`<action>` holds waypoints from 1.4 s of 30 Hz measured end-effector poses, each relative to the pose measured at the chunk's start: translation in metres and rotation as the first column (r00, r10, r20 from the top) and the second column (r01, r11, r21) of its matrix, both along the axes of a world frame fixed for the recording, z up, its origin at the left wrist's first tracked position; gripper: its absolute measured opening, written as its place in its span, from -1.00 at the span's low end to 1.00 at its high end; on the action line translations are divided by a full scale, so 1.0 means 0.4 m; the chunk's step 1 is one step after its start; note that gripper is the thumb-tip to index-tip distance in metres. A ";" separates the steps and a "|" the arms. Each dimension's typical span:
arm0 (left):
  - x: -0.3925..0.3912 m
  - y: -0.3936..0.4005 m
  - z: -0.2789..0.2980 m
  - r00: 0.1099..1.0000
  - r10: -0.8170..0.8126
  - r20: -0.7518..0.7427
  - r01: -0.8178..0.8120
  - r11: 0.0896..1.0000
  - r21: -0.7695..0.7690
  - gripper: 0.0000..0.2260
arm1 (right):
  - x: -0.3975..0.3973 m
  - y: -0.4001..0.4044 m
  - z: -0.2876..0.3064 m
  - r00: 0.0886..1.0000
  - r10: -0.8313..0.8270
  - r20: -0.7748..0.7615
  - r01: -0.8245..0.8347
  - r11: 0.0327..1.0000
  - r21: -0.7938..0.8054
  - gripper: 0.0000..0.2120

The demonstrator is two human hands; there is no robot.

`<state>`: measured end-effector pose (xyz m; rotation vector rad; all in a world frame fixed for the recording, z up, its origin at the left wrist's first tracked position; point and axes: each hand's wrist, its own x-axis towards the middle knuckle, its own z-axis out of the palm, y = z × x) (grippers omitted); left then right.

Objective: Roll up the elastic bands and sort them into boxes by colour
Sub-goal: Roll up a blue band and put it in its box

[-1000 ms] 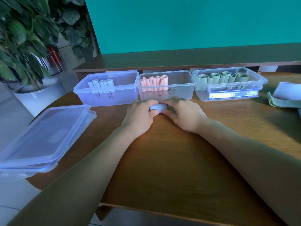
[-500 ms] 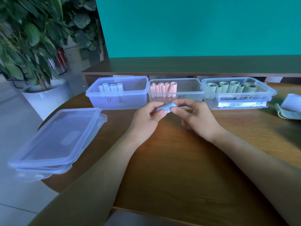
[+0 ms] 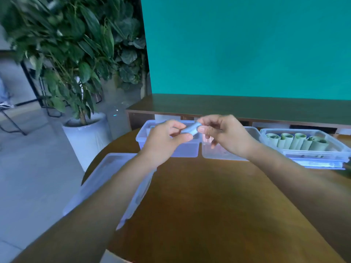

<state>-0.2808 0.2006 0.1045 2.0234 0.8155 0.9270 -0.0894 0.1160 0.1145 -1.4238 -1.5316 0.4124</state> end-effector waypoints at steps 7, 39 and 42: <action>-0.037 0.167 0.008 0.993 0.089 -0.071 -0.087 0.996 0.037 -0.75 | -0.047 0.189 0.042 0.983 -0.026 0.180 0.034 0.999 -0.040 -0.92; -0.031 0.433 -0.129 0.895 0.318 -0.312 -0.221 0.925 0.309 -0.85 | -0.009 0.507 -0.075 0.793 -0.138 0.594 0.356 0.896 -0.267 -0.93; -0.031 0.429 -0.129 0.896 0.316 -0.311 -0.222 0.927 0.303 -0.84 | -0.010 0.507 -0.080 0.810 -0.145 0.568 0.340 0.906 -0.253 -0.87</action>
